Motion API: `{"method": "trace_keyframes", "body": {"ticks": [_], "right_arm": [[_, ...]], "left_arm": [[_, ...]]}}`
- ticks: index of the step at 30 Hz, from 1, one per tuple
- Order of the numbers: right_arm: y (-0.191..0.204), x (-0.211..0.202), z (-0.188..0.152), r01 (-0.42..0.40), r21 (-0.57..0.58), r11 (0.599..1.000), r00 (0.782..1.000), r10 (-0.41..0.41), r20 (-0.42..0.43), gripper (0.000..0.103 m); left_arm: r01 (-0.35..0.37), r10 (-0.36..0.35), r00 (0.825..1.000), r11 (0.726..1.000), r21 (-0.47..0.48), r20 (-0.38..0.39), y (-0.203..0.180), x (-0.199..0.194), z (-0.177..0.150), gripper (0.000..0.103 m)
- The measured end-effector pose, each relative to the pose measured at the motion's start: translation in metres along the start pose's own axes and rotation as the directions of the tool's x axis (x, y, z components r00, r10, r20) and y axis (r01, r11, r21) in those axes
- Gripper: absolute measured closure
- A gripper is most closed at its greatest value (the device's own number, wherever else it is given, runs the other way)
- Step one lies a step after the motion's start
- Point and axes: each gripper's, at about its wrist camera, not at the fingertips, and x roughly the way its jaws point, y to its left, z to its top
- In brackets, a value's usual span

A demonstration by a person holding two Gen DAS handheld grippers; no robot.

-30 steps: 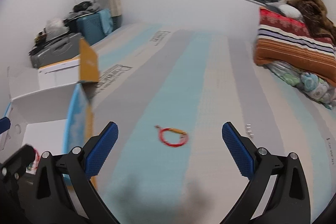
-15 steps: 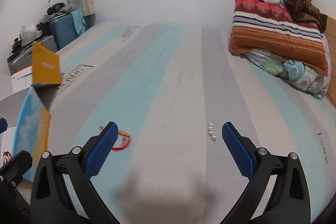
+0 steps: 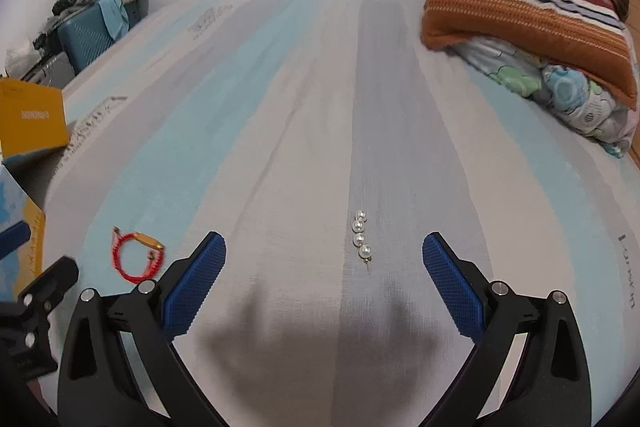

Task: Organize jewelry
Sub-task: 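Move both tools back over the red string bracelet and pearl earrings, then grasp the red string bracelet with the left tool while the right tool grasps the pearl earrings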

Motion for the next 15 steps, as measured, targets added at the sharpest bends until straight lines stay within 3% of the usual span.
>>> {"method": "trace_keyframes", "body": {"ticks": [5, 8, 15], "right_arm": [[-0.009, 0.026, -0.003, -0.040, 0.028, 0.999, 0.998, 0.041, -0.039, 0.014], [-0.013, 0.039, -0.003, -0.035, 0.034, 0.999, 0.998, 0.037, -0.059, 0.020], [-0.022, 0.060, -0.006, -0.039, 0.076, 0.996, 0.993, 0.047, -0.112, 0.030]], "left_arm": [[0.032, -0.033, 0.999, 0.999, -0.042, -0.027, 0.008, 0.030, -0.002, 0.006], [-0.013, 0.012, 0.999, 0.999, -0.036, -0.040, 0.014, 0.046, -0.005, 0.006], [-0.046, 0.041, 0.996, 0.997, -0.061, -0.084, 0.026, 0.076, -0.009, 0.006]]}}
